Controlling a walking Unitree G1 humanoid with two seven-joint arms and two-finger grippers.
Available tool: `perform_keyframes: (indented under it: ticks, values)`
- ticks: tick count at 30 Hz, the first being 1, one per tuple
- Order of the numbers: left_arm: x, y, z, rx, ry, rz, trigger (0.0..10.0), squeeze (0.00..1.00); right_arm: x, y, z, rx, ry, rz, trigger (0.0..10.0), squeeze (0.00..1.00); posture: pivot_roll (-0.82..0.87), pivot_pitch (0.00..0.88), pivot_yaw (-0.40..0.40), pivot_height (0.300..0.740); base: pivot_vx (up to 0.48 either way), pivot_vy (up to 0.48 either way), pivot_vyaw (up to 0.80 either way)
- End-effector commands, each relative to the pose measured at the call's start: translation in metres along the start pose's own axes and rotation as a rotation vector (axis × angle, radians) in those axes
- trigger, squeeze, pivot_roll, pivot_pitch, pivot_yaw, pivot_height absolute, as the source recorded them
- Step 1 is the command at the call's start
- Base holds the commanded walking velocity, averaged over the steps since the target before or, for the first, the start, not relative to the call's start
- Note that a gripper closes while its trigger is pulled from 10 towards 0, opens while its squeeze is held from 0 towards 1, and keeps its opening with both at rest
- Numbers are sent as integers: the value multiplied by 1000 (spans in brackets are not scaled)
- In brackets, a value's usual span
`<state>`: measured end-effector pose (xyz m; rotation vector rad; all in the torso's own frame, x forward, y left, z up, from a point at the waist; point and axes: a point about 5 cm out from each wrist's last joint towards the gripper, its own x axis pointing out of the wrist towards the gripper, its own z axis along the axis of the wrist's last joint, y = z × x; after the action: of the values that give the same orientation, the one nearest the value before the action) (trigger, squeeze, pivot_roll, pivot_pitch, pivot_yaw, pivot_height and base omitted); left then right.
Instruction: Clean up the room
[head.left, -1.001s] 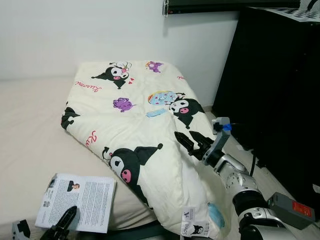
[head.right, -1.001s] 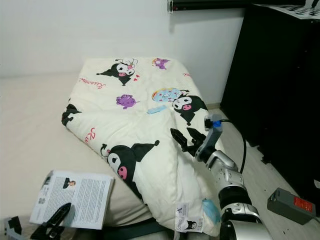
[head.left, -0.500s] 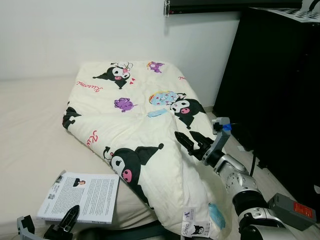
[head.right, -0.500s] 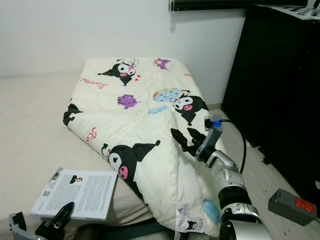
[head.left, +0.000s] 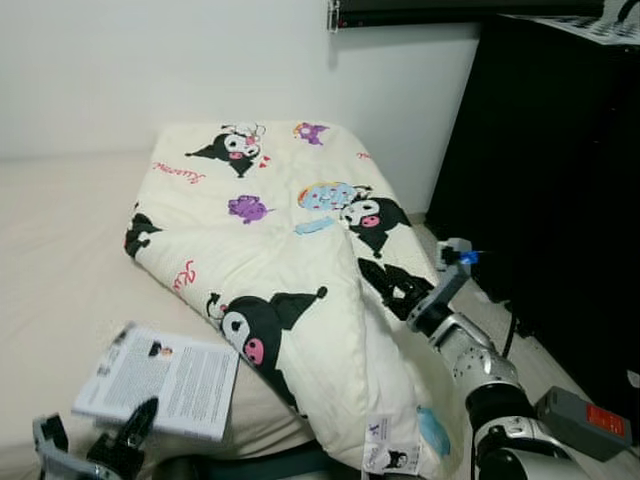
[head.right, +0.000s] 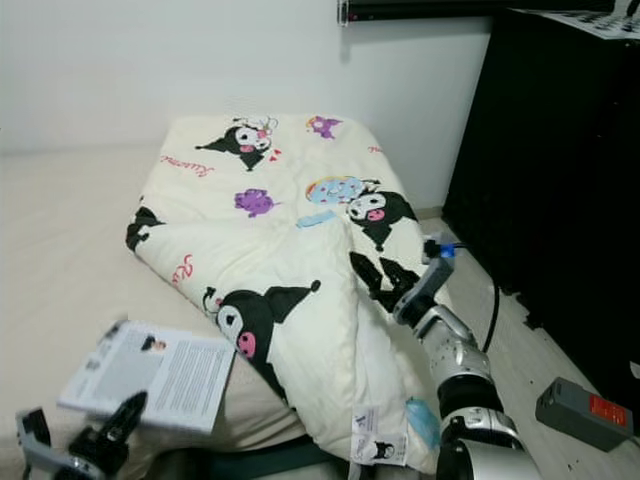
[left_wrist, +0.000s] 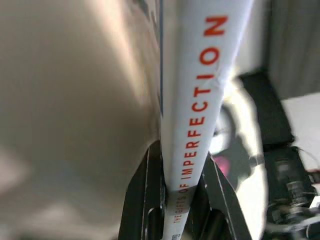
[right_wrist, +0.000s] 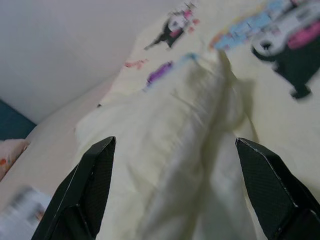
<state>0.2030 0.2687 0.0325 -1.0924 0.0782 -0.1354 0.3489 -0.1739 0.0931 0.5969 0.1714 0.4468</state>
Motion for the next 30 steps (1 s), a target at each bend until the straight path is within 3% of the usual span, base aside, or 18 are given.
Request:
perform_keyframes:
  ticks: [1, 2, 3, 4, 5, 6, 7, 8, 9, 10, 13, 15, 18, 22, 25, 30]
  values:
    - [13, -19, 11, 18, -33, -93, 0, 0, -1, -3, -6, 23, 28, -33, 10000, 1000, -22, 3, -51, 495, 0, 0, 0]
    - [26, -43, 25, 59, -63, -184, 0, 0, -2, -7, -10, 35, 46, -76, 10000, 1000, -21, 5, -51, 495, 0, 0, 0]
    - [26, -43, 25, 59, -63, -184, 0, 0, -2, -7, -10, 35, 46, -76, 10000, 1000, -21, 5, -51, 495, 0, 0, 0]
    - [34, -61, 36, 89, -86, -250, 0, 0, -3, -9, -13, 43, 57, -97, 10000, 1000, -21, 5, -51, 495, 0, 0, 0]
    - [34, -61, 36, 89, -86, -250, 0, 0, -3, -9, -13, 43, 57, -97, 10000, 1000, -21, 5, -51, 495, 0, 0, 0]
    - [43, -82, 51, 127, -118, -326, 0, 0, -3, -11, -17, 46, 81, -133, 10000, 1000, -21, 10, -46, 495, 0, 0, 0]
    - [43, -82, 51, 127, -118, -326, 0, 0, -3, -11, -17, 46, 81, -133, 10000, 1000, -21, 10, -46, 495, 0, 0, 0]
    - [48, -96, 61, 152, -140, -375, 0, 0, -3, -12, -21, 46, 105, -165, 10000, 1000, -21, 10, -45, 495, 0, 0, 0]
    - [48, -96, 61, 152, -140, -375, 0, 0, -3, -12, -21, 46, 105, -165, 10000, 1000, -21, 10, -45, 495, 0, 0, 0]
    - [55, -123, 77, 199, -179, -455, 0, 0, -3, -13, -30, 39, 165, -206, 10000, 0, -19, 9, -42, 495, 0, 0, 0]
    - [58, -141, 82, 228, -194, -505, 0, 0, -2, -11, -33, 42, 186, -206, 10000, 0, -20, 10, -41, 495, 0, 0, 0]
    - [58, -141, 82, 228, -194, -505, 0, 0, -2, -11, -33, 42, 186, -206, 10000, 0, -20, 10, -41, 495, 0, 0, 0]
    - [60, -153, 82, 236, -207, -522, 0, 0, 3, -5, -30, 72, 165, -144, 10000, 0, -22, 11, -42, 495, 0, 0, 0]
    - [60, -157, 82, 231, -215, -521, 0, 0, 5, -1, -27, 98, 141, -105, 10000, 0, -22, 10, -42, 495, 0, 0, 0]
    - [62, -158, 85, 218, -234, -506, 0, 0, 10, 14, -17, 166, 65, 59, 10000, 0, -23, 10, -42, 495, 0, 0, 0]
    - [63, -160, 82, 202, -230, -508, 0, 0, 11, 21, -16, 177, 58, 128, 10000, 0, -22, 10, -41, 495, 0, 0, 0]
